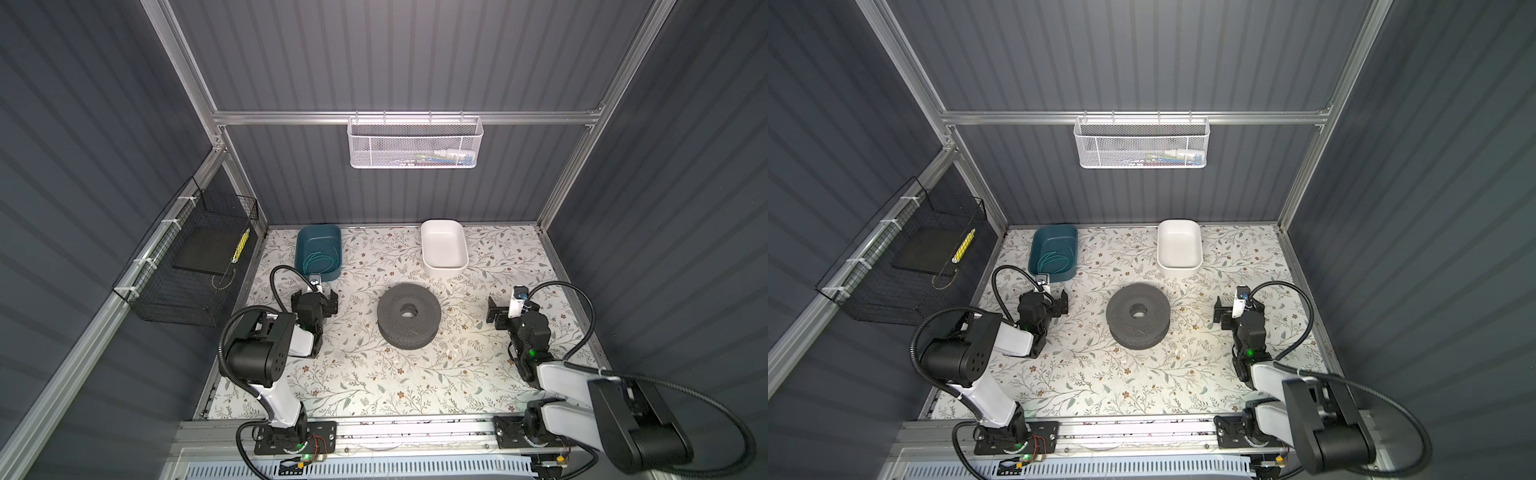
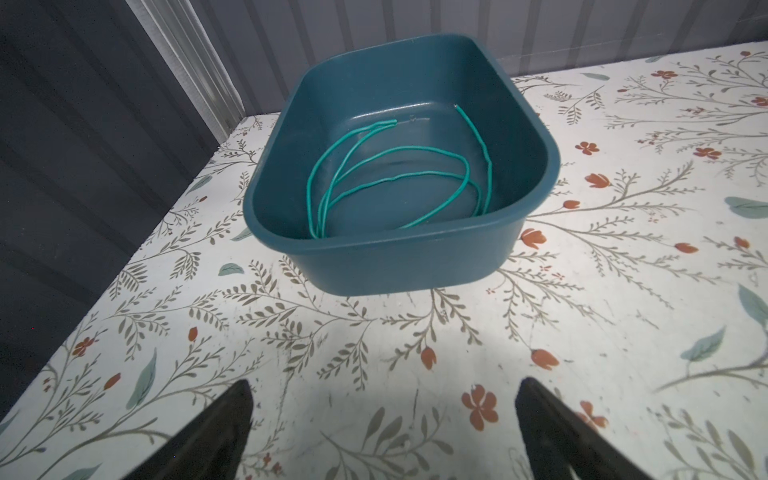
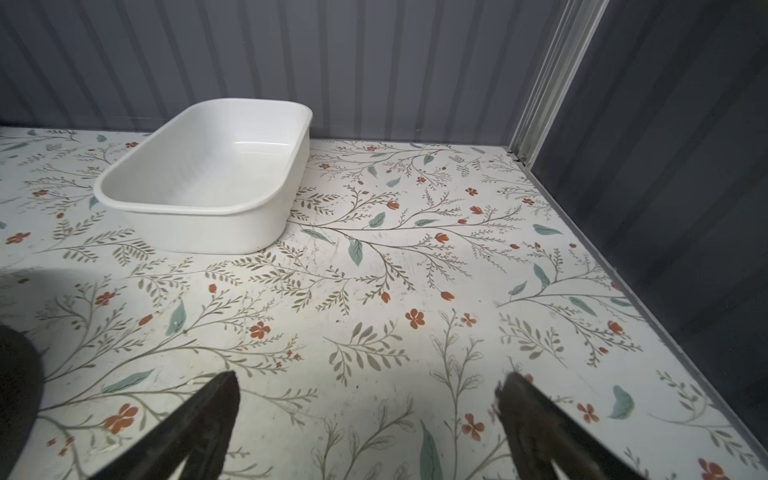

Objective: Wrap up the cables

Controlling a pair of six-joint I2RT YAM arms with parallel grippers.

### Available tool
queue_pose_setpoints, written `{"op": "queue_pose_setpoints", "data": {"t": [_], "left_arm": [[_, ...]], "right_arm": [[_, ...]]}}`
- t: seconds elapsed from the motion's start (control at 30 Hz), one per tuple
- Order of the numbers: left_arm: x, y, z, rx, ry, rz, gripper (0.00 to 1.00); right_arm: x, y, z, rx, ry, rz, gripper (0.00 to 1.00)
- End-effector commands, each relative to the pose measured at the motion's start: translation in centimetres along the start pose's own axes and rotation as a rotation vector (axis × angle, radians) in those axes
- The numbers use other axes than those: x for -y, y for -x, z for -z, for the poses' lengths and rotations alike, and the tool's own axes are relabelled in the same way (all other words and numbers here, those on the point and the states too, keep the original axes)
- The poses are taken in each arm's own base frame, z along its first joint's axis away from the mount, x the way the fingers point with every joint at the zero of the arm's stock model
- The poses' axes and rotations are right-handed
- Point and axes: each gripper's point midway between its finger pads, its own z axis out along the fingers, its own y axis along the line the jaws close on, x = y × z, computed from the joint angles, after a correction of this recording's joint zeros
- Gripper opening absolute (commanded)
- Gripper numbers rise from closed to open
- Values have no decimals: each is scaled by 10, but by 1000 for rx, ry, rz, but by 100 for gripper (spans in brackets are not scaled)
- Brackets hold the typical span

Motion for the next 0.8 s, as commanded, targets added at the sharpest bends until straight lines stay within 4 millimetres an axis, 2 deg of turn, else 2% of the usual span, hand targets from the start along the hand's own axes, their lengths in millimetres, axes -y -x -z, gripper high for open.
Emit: {"op": "queue_pose_setpoints", "data": {"t": [0.0, 0.23, 0.77], "left_arm": [[-2, 5, 1, 14, -1, 19, 99], [-2, 5, 1, 14, -1, 20, 100], [-2, 5, 1, 14, 0, 20, 99]], "right_arm": [[10, 42, 6, 216, -51, 12, 99], [5, 37, 4, 221, -28, 24, 99], [15, 31, -6, 197, -52, -14, 99]]}}
